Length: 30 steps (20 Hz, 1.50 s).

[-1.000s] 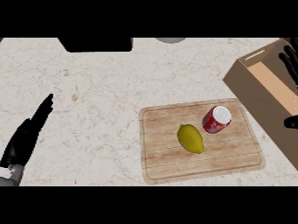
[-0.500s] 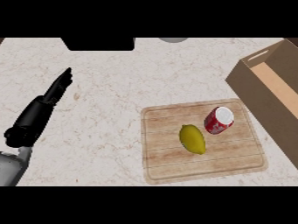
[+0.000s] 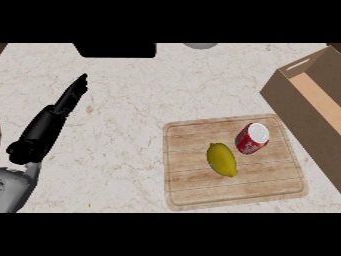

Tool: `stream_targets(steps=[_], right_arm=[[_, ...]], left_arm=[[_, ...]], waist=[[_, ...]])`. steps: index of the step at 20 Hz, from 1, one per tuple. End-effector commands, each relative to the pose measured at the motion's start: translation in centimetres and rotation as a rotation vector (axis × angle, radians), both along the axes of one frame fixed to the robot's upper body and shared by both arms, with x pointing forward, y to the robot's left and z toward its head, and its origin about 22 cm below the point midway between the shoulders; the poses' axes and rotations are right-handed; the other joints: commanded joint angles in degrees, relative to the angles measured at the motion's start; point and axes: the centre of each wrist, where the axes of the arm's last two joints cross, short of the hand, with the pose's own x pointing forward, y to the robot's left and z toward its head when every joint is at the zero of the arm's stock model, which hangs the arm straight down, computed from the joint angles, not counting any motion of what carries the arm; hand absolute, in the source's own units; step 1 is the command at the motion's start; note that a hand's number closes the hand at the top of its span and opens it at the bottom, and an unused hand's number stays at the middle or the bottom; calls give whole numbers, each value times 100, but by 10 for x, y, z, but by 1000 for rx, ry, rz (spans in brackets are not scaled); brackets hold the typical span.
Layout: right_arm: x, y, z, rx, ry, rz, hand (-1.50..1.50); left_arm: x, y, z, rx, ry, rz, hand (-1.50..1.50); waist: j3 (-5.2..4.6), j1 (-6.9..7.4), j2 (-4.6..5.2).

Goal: Pick the can from the cutting board and place it in the cardboard box

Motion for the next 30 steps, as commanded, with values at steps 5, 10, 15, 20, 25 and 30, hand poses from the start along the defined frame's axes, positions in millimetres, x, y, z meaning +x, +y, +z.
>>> stream_targets(steps=[5, 10, 15, 20, 25, 30], right_arm=[[-17, 71, 16, -438, 78, 75, -150], [-44, 107, 19, -550, 70, 34, -150], [-45, 143, 22, -665, 139, -11, -150], [-55, 154, -11, -652, 194, -47, -150], [-67, 163, -19, -661, 214, -60, -150], [-55, 164, -32, -705, 145, -127, -150]], left_arm=[[1, -7, -2, -2, 3, -7, 0], [0, 3, -6, 7, -5, 29, 0], [-6, 3, 2, 3, -6, -27, 0], [-8, -1, 3, -21, 11, -11, 0], [-9, -18, -11, -1, 0, 5, 0], [2, -3, -8, 7, 7, 8, 0]], waist=[[-11, -15, -25], [-7, -82, -34], [-10, 17, -31], [1, -19, -18], [1, -49, -19], [2, -45, -10]])
